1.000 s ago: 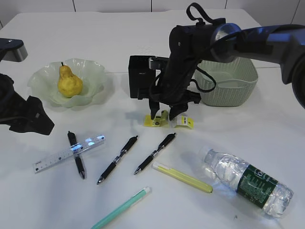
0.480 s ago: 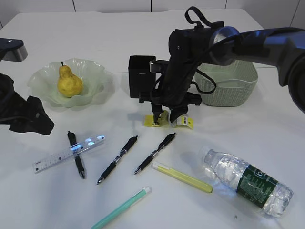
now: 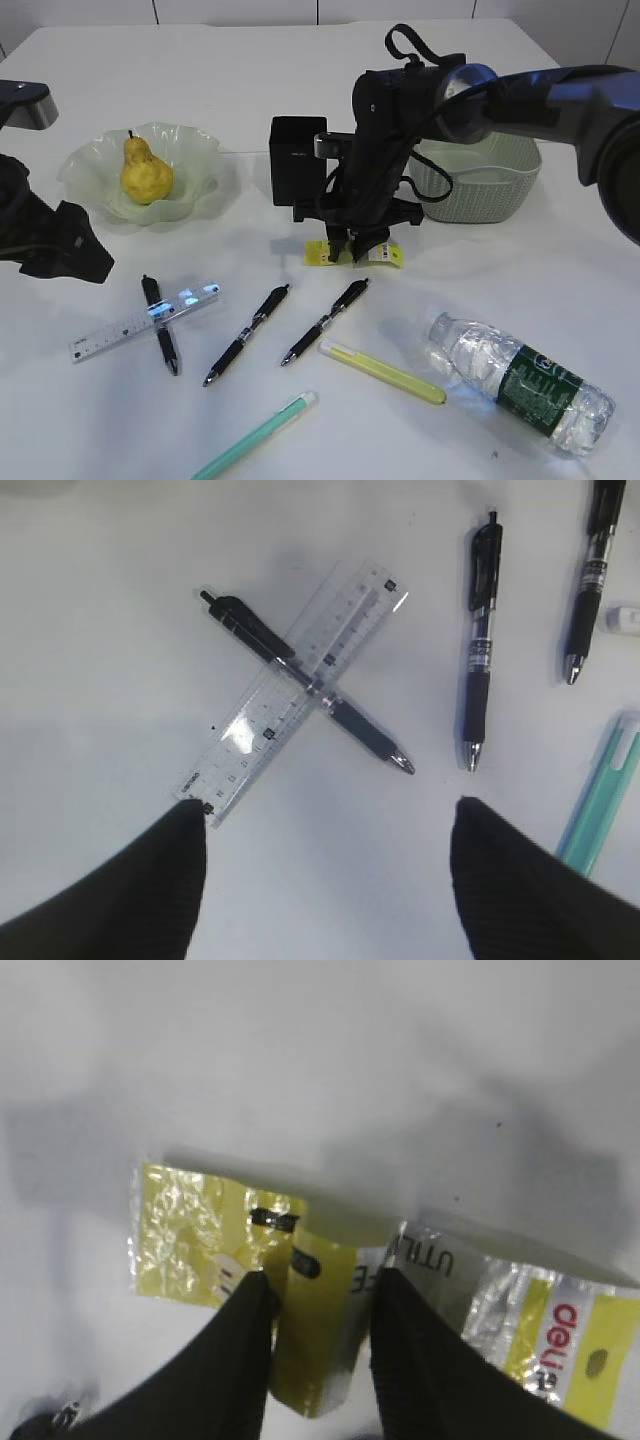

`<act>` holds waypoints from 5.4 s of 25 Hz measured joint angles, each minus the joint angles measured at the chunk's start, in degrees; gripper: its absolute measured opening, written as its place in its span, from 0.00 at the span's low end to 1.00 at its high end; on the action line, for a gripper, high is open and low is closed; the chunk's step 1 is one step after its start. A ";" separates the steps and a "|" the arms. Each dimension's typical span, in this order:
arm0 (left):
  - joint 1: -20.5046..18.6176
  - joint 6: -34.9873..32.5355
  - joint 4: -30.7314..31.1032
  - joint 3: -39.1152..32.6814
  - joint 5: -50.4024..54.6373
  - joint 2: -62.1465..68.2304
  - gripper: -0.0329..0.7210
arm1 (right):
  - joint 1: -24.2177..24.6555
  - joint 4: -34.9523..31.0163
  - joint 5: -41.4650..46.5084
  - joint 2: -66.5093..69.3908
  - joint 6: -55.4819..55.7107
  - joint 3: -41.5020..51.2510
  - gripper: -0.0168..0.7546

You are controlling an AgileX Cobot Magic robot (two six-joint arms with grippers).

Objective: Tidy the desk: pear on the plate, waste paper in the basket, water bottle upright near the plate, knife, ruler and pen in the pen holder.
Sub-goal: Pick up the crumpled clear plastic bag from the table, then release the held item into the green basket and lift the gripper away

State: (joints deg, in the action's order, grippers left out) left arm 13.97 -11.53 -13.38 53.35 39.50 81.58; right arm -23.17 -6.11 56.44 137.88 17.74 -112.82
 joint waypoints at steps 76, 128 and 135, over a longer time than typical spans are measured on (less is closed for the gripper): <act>0.00 -0.10 -1.15 0.00 0.00 0.00 0.76 | 13.79 11.78 13.63 -9.52 -10.52 -16.09 0.04; 0.00 -0.10 -1.56 0.00 0.00 0.00 0.76 | 20.08 1.03 2.88 2.78 -16.46 -16.17 0.46; 0.00 -0.10 -1.56 0.00 0.00 0.00 0.76 | 20.08 1.03 6.67 2.78 -19.71 -18.41 0.46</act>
State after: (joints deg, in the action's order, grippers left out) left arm 13.97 -11.63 -14.94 53.35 39.50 81.58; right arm -3.09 -5.08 63.11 140.65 -1.97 -131.23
